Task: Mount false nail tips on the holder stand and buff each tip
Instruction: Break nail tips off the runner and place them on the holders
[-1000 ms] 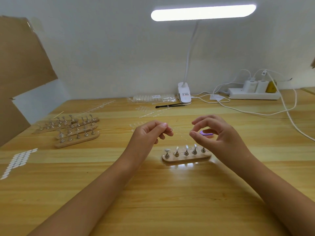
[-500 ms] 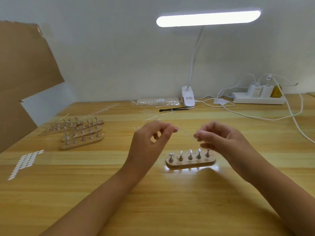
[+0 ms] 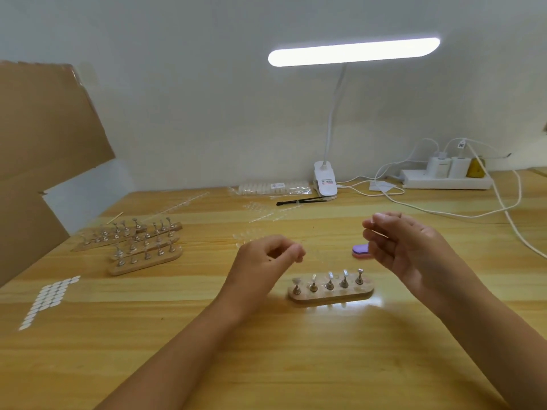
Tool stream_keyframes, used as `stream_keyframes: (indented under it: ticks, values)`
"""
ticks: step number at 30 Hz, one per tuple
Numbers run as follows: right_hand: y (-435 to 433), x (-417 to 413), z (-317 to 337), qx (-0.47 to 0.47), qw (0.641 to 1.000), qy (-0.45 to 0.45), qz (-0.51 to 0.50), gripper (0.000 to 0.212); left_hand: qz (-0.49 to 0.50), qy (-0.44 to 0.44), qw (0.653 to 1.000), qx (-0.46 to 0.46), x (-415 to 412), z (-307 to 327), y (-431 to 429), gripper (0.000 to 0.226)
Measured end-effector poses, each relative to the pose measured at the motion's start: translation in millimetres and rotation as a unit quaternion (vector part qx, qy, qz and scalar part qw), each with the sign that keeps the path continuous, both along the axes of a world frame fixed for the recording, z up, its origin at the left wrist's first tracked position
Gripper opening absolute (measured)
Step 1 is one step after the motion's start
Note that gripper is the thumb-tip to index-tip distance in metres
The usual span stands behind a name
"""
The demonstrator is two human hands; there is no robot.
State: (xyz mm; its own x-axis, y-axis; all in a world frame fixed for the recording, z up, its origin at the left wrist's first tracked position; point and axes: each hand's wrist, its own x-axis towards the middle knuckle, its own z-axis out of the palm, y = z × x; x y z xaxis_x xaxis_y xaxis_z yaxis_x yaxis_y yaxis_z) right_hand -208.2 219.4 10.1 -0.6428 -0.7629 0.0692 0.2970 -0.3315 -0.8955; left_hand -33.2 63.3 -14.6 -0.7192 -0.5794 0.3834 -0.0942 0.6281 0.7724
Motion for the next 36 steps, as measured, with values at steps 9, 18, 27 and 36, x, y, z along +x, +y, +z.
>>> stream_keyframes:
  ticks: [9, 18, 27, 36]
  values:
    - [3.6, -0.8, -0.4, 0.003, 1.000, 0.016, 0.004, 0.028, 0.064, -0.033, 0.986, 0.147, -42.7, 39.9, -54.5, 0.020]
    - [3.1, -0.2, 1.6, -0.005, 1.000, 0.020, 0.012, 0.028, 0.226, -0.209, 0.951, 0.011, -54.2, 43.8, -97.3, 0.066]
    - [3.2, 19.9, -1.4, 0.030, 0.979, 0.202, 0.008, 0.026, 0.012, -0.009, 0.996, 0.089, -17.6, 26.0, 12.1, 0.019]
    - [-2.2, 33.9, -10.3, 0.037, 0.954, 0.291, 0.055, 0.013, -0.025, 0.039, 0.981, 0.186, -6.6, 17.2, 32.1, 0.032]
